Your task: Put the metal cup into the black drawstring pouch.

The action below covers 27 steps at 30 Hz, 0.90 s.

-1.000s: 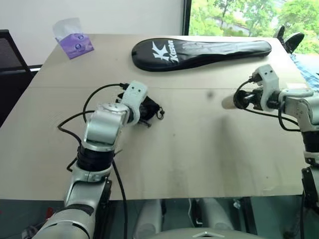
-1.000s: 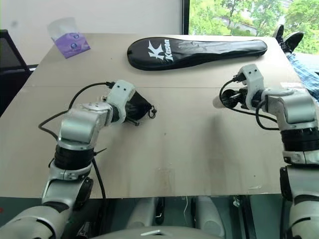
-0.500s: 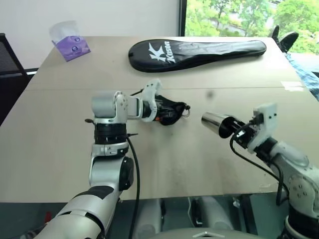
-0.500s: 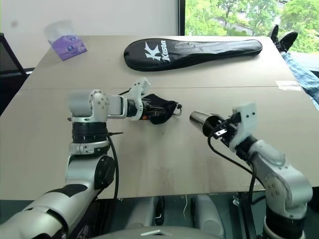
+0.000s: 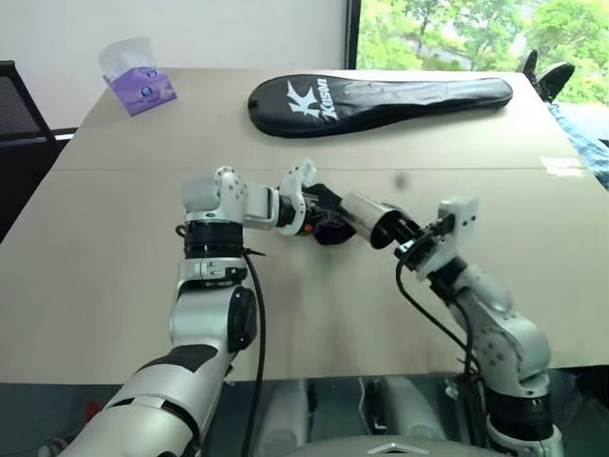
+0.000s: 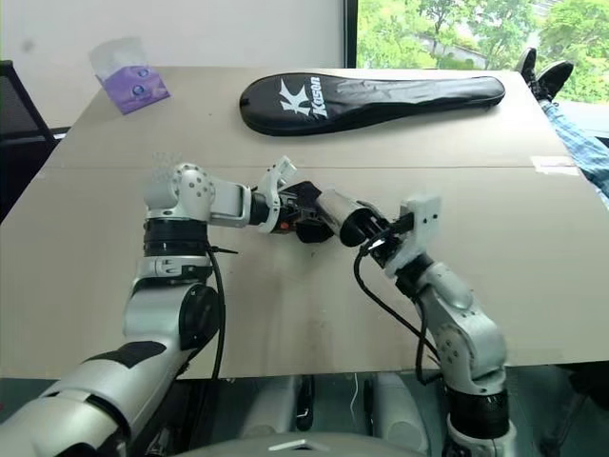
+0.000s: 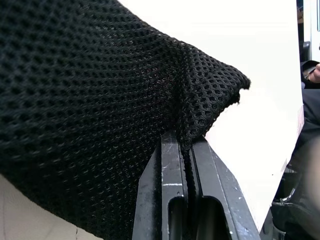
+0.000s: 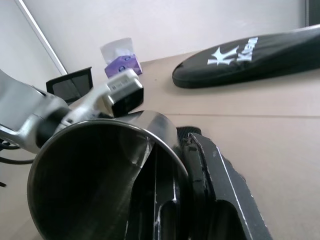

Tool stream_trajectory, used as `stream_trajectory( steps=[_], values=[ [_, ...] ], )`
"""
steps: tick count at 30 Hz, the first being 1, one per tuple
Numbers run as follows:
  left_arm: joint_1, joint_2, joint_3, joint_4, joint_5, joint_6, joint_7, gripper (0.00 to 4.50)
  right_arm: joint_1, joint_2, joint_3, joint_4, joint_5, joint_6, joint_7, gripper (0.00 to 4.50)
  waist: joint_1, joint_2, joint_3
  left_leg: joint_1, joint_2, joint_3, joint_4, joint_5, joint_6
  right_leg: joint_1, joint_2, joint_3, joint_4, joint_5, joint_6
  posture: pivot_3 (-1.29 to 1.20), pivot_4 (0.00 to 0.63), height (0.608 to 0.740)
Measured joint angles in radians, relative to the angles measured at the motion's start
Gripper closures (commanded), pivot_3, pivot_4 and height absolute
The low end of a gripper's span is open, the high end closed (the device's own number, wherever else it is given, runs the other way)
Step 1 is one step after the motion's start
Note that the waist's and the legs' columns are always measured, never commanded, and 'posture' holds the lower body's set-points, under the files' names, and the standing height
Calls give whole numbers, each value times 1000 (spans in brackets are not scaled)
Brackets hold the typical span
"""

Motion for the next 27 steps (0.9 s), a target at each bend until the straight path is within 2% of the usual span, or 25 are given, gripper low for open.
stream_trajectory(
  steps=[5,10,20,23,25,27],
  values=[
    [3,12,-1,-4,-32,-1,31,4500,23,16,52,207,-64,-159,64,4356,-1,0,0,0,0,0,0,0,0,0,0,0,0,0,0,0,150,740],
    [71,27,0,-122,-130,-11,85,4500,-12,23,86,398,-152,-308,99,4356,-5,0,0,2,2,1,0,0,0,0,-1,1,1,0,0,0,150,740],
    [255,-2,62,-406,-295,-23,292,4500,-178,-135,211,575,-387,-475,165,4356,-15,-1,-1,21,0,-2,-3,0,0,21,-7,-2,-1,0,0,0,150,740],
    [282,54,9,-496,-345,-11,294,4500,-217,-147,245,633,-445,-553,161,4356,-23,-1,-1,22,0,-3,-3,0,-1,22,-7,-2,-1,0,0,0,150,740],
    [286,63,-45,-543,-382,0,284,4500,-250,-149,256,672,-478,-589,157,4356,-24,-1,-1,24,-1,-3,-3,0,-1,25,-7,-2,-1,0,0,0,150,740],
    [292,117,-122,-601,-386,-1,263,4500,-264,-129,256,701,-482,-605,160,4356,-31,-1,-1,25,0,-3,-4,0,-2,25,-7,-1,-1,0,0,0,150,740]
  ],
)
